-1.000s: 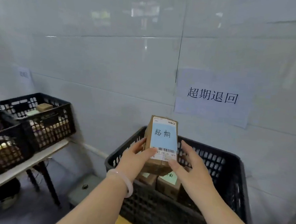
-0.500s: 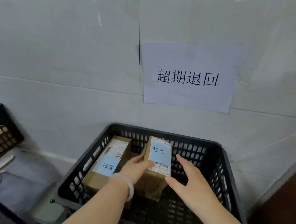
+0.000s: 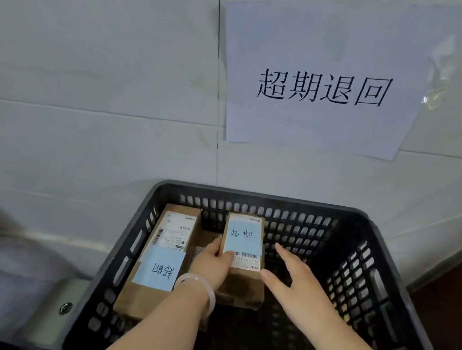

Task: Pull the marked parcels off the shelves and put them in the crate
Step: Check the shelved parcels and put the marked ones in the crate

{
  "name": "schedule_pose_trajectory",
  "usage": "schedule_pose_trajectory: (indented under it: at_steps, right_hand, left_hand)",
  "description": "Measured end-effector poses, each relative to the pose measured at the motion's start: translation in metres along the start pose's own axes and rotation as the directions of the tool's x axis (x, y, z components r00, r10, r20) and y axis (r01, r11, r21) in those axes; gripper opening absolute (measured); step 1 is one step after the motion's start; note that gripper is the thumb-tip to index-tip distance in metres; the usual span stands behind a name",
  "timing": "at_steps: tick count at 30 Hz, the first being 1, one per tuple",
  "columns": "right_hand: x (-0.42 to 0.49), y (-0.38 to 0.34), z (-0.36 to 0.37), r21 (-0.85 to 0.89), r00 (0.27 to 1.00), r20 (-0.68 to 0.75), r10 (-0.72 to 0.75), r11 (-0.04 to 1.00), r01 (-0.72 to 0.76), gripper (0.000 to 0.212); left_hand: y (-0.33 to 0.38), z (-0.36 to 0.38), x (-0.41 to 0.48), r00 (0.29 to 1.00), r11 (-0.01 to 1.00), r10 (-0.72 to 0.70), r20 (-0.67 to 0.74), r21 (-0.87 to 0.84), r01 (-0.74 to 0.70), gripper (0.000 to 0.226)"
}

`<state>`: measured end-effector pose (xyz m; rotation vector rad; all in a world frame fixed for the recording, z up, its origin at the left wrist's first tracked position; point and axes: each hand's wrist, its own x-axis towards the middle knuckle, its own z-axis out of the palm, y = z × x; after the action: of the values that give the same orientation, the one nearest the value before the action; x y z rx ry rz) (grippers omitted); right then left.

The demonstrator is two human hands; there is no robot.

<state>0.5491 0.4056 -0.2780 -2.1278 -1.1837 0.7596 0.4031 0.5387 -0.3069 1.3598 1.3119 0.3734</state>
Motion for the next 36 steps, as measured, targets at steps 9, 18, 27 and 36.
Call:
schedule_pose_trajectory:
  at_steps: [9,18,27,36]
  right_hand:
    - [0.000,0.002,0.004,-0.203,0.994,-0.012,-0.104,0.974,0.100,0.080]
    - [-0.026,-0.042,-0.008,-0.457,0.909,0.045,-0.415,0.800,0.388,0.091]
    - [-0.101,-0.159,0.074,-0.228,0.440,0.282,-0.853,0.386,0.894,0.087]
    - [-0.273,-0.290,0.193,0.067,-0.029,0.396,-0.918,-0.003,0.998,0.093]
  left_hand:
    - [-0.001,0.001,-0.004,0.961,0.776,0.274,0.041,0.580,-0.246,0.070]
    - [0.031,-0.060,-0.083,0.803,0.550,0.583,-0.122,0.787,-0.279,0.077]
    - [-0.062,-0.162,-0.255,0.623,0.546,0.561,-0.545,0.809,0.216,0.086]
    - [-0.139,-0.258,-0.485,0.281,0.617,0.452,-0.846,0.525,0.586,0.076]
